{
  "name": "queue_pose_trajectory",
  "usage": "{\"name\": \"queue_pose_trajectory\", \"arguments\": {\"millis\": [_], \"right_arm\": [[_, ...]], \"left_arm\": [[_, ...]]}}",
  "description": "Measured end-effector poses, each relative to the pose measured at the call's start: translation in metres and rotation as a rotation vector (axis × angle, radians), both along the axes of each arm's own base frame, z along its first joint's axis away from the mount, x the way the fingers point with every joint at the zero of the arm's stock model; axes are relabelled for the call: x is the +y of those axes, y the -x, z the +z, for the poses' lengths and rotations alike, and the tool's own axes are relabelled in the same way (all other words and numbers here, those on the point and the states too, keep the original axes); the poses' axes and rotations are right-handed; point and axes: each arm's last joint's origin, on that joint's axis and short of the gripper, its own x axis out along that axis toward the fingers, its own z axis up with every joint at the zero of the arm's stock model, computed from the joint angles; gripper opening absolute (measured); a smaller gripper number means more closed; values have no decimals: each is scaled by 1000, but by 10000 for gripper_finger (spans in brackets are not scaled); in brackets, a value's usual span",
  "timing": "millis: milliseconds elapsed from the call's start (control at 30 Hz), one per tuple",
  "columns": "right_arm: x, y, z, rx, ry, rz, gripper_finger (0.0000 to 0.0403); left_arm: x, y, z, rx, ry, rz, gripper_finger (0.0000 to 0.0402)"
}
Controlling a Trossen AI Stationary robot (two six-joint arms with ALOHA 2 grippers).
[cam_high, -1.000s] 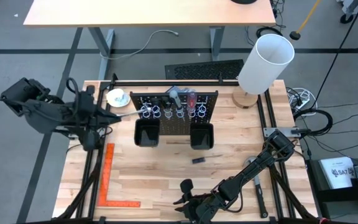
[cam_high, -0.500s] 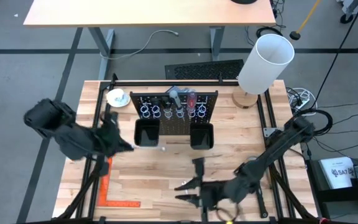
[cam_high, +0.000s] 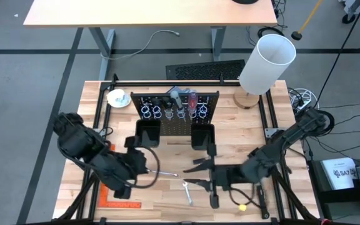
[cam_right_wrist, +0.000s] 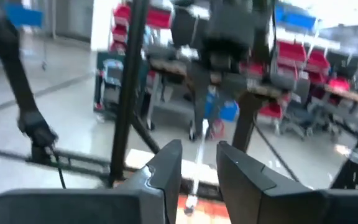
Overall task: Hang tools onto peg board
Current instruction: Hang the silver wrench on the black peg board
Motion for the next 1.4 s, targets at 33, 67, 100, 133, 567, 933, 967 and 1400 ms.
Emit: {"name": "queue_pose_trajectory", "arguments": {"millis": [33, 67, 100, 133, 567, 933, 967, 1400], "right_arm": [[-2, -4, -5, 23, -1, -10, 94], [-3, -8, -9, 41, 4, -17, 95], [-3, -11, -13, 54, 11, -23, 96], [-4, -13, -15, 58, 13, -28, 98], [-19, -28, -31, 163, -103, -38, 143], [-30, -46, -46, 203, -157, -25, 140], [-31, -47, -46, 204, -165, -16, 140], [-32, -47, -48, 233, -179, 19, 139]], "left_arm": [[-1, -3, -2, 7, -5, 4, 11], [-1, -7, -5, 14, -10, 10, 11], [-1, -10, -7, 21, -15, 16, 11], [-2, -13, -9, 30, -17, 18, 11], [6, -37, -23, 97, -21, 9, 11], [8, -38, -23, 101, -19, 5, 11], [8, -38, -23, 101, -19, 5, 11], [6, -42, -21, 65, -11, -19, 11]]}}
